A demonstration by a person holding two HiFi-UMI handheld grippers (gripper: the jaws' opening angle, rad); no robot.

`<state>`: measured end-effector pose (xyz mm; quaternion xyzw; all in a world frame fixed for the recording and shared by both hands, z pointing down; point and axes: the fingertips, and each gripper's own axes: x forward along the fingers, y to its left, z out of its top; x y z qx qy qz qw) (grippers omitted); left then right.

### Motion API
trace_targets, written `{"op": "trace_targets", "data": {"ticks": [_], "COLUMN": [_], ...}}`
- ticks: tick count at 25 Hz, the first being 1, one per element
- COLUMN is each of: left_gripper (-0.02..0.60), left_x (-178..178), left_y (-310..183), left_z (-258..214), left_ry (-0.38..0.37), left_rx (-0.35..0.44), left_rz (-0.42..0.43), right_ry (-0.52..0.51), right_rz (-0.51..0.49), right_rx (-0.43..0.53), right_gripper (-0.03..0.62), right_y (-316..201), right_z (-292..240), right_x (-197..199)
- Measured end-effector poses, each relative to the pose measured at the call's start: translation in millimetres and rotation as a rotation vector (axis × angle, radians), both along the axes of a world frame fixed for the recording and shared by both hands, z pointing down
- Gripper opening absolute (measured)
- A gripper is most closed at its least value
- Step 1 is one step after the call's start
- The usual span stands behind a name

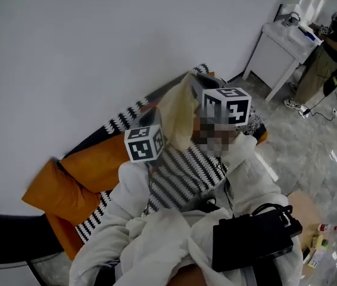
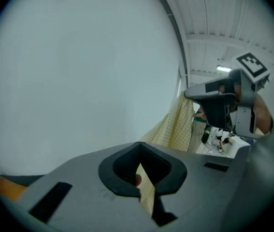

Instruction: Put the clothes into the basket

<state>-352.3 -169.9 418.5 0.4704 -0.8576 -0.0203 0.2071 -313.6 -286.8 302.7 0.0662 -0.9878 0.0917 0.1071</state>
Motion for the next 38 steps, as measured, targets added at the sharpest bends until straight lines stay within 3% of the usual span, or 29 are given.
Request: {"op": "trace_targets", "data": {"ticks": [4, 18, 24, 31, 38], "left_gripper": [0.0, 0.0, 0.0, 0.0, 0.0], "left_x": [43, 212, 276, 340, 409], "left_y": [-59, -206, -246, -286, -322], "left_z": [-11, 0, 7, 13, 31], "left_ry": [-0.026, -0.001, 0.009, -0.025, 0.019], "left_rx": [-0.004, -0.027, -0.04, -0.069, -0.081], "left_rz": [0.112, 0.344, 0.427, 0.635, 0.797], "right_ry": [-0.002, 0.034, 0.073, 0.032, 0.065], "right_rz": [0.091, 0.294, 0.361, 0.56, 0.732], "right_rx": [-0.003, -0.053, -0.066, -0.111, -0.161], "right_gripper": [0.038, 0.038, 0.038, 0.038, 0.038], "right_y": [-48, -169, -196, -220, -233], "right_z": [-3, 19, 38, 44, 73], "right_x": [55, 239, 314, 390, 469]}}
